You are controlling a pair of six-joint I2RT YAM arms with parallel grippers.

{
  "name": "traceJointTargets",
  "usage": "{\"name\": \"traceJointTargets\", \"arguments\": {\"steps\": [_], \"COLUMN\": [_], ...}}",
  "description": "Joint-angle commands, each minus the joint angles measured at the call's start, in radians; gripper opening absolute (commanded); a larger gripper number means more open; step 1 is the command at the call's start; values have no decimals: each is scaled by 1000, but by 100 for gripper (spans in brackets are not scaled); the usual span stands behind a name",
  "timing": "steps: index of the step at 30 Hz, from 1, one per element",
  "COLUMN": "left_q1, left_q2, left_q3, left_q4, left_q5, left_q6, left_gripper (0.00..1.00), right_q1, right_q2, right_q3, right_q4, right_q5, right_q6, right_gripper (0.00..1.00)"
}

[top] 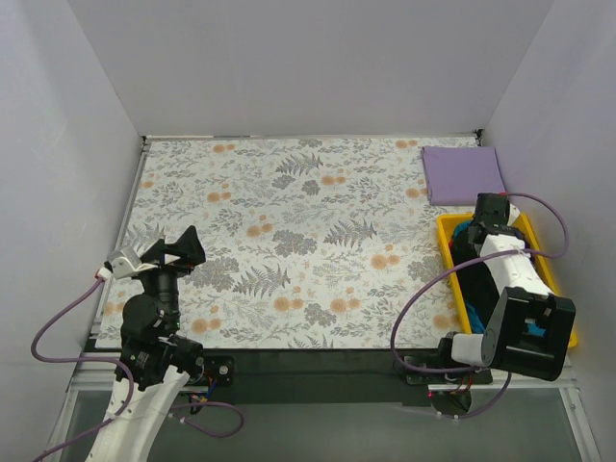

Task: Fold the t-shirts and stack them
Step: Grab the tshirt from the pile, then move the tshirt to the center of the board

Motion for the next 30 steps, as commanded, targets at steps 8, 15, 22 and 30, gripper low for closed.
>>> {"name": "traceJointTargets", "arguments": {"steps": [8, 15, 22, 30], "left_q1": [2, 0, 0, 0], "left_q2": [36, 73, 106, 122], "left_q3": [-12, -9, -9, -2], "left_q4": [8, 12, 20, 12], "left_q5": [7, 27, 45, 65], "left_q6": [12, 20, 27, 37], "left_gripper": [98, 98, 98, 98], "right_q1": [12, 197, 595, 888], "right_q2": [-275, -255, -16, 360], "right_q3": [169, 416, 790, 1432], "right_q4": [-62, -63, -71, -39], "right_q5": [-153, -280, -427, -682], "right_q6": [-91, -134, -166, -228], "right_gripper": [1, 1, 1, 1]}}
